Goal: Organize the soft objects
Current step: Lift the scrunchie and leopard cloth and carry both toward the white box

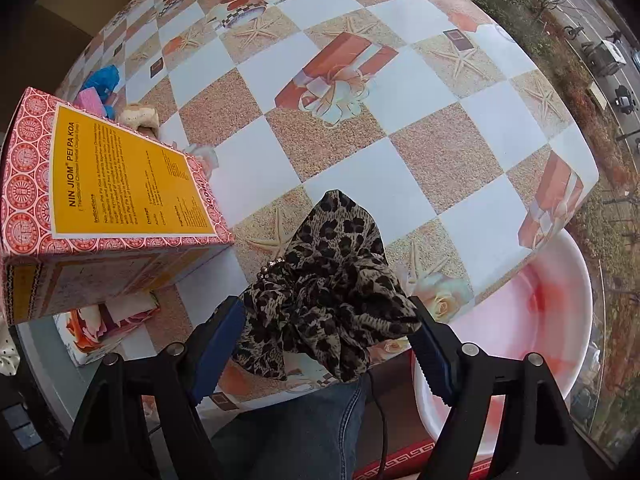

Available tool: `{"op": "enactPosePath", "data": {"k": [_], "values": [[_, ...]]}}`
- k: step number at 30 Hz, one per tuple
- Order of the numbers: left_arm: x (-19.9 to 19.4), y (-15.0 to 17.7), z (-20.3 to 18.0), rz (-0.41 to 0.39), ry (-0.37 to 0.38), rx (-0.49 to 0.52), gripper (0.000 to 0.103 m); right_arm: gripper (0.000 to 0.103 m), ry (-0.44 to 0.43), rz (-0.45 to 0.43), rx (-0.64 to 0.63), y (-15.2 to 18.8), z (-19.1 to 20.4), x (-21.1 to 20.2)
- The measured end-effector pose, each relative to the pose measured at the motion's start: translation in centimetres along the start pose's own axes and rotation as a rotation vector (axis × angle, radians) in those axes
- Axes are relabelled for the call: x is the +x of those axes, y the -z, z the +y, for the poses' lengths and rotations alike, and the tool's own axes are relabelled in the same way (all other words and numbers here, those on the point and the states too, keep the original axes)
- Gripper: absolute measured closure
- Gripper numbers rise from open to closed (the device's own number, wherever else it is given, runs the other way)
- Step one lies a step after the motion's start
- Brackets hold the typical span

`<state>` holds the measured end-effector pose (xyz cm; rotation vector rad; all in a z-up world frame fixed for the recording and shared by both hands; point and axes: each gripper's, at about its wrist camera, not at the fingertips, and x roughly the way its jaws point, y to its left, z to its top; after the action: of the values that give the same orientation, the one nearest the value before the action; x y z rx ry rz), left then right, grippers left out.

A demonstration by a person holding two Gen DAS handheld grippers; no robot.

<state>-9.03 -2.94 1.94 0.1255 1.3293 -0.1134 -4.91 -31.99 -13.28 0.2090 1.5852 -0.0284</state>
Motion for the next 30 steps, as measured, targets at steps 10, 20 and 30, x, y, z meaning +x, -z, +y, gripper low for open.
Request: {"op": "enactPosePath", "data": {"k": [10, 20, 30], "values": [[0.0, 1.0, 1.4, 0.027, -0.027, -0.023, 0.084, 0.076, 0.013, 0.022, -0.083, 0.8, 2.3, 0.6], [0.6, 2.5, 2.5, 0.022, 0.002, -0.055, 0.084, 0.076, -0.062, -0.029, -0.185, 5.2, 4.2, -5.0], [0.5, 4.0, 3.8, 0.0, 0.018, -0.083, 0.084, 0.076, -0.132, -0.046, -0.33, 7.0, 10.1, -8.3]]}}
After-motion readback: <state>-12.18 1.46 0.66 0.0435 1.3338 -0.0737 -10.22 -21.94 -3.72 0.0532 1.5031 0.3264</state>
